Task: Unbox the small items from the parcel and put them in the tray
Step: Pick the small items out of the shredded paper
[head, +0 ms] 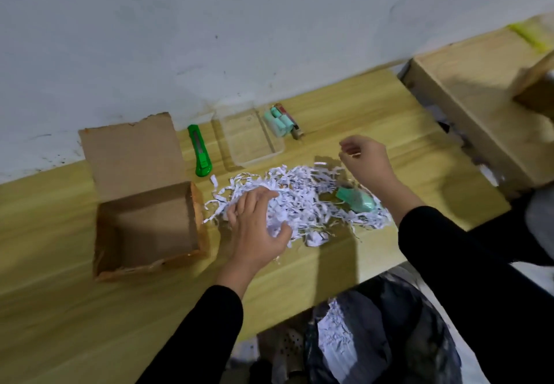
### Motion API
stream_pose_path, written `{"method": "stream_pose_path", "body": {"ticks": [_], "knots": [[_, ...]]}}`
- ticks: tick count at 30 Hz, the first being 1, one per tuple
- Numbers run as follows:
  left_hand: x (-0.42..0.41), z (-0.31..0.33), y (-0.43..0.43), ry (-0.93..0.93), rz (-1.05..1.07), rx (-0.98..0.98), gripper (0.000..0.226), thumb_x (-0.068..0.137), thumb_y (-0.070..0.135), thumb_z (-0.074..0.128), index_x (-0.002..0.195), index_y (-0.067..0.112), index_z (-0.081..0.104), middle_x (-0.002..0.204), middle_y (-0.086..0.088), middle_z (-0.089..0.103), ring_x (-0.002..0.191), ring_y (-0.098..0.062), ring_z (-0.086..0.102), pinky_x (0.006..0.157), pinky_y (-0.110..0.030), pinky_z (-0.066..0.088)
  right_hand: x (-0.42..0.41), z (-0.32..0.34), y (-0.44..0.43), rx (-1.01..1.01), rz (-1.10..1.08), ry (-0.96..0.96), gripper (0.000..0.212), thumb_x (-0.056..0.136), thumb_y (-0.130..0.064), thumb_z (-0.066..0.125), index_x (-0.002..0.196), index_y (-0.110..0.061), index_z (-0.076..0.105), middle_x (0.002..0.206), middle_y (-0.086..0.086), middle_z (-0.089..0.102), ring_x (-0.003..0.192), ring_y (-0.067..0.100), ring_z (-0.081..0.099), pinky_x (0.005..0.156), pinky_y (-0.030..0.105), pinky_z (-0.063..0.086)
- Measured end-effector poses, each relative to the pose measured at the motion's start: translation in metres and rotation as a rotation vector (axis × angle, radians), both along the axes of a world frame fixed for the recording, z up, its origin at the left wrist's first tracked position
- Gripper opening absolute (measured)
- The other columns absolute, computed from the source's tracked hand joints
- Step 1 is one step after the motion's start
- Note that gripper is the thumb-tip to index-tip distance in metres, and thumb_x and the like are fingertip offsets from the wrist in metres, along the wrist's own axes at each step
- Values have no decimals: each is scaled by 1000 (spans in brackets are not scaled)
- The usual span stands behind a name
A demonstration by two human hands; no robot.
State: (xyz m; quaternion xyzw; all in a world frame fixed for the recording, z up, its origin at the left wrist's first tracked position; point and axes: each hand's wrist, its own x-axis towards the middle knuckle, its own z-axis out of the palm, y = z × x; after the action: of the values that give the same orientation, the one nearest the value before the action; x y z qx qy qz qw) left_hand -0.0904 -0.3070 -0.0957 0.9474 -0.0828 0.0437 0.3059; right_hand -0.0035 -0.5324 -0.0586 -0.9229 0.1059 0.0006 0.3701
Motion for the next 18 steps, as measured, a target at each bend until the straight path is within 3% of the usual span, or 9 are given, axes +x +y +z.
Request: {"method": "stream_pose_path", "body": {"ticks": [3,6,8,11,18], "knots": [[0,3,-31,-97,-29,17,42,77,44,46,108,18,60,115,-4,58,114,-14,37,93,-32,23,-33,-4,-21,-20,66,-22,20,83,-5,59,102,-1,65,97,19,68,87,26,62,84,36,51],[1,-3,-66,-38,-212,99,40,89,37,41,122,19,56,132,-3,53,127,-14,34,106,-42,30,-64,-18,-35,-107,176,0,24,81,-7,64,104,-1,65,99,20,65,92,32,60,79,22,39],[2,-12,-77,83,-310,253,48,95,39,36,140,22,37,151,0,32,142,-17,20,116,-42,14,-78,-29,-42,-137,194,45,31,83,-17,64,112,-4,62,107,16,61,100,29,56,82,21,37],[4,-30,-74,212,-292,415,59,98,48,26,149,27,10,159,3,5,147,-18,-1,119,-45,-4,-92,-39,-57,-133,150,104,45,83,-28,66,122,-8,56,119,12,57,112,27,50,93,32,40],[-2,-36,-55,230,-274,477,72,86,61,2,149,28,5,159,5,3,147,-17,-4,117,-42,-8,-112,-43,-75,-130,128,116,51,80,-28,68,125,-8,54,124,12,55,116,27,48,96,35,40]]}}
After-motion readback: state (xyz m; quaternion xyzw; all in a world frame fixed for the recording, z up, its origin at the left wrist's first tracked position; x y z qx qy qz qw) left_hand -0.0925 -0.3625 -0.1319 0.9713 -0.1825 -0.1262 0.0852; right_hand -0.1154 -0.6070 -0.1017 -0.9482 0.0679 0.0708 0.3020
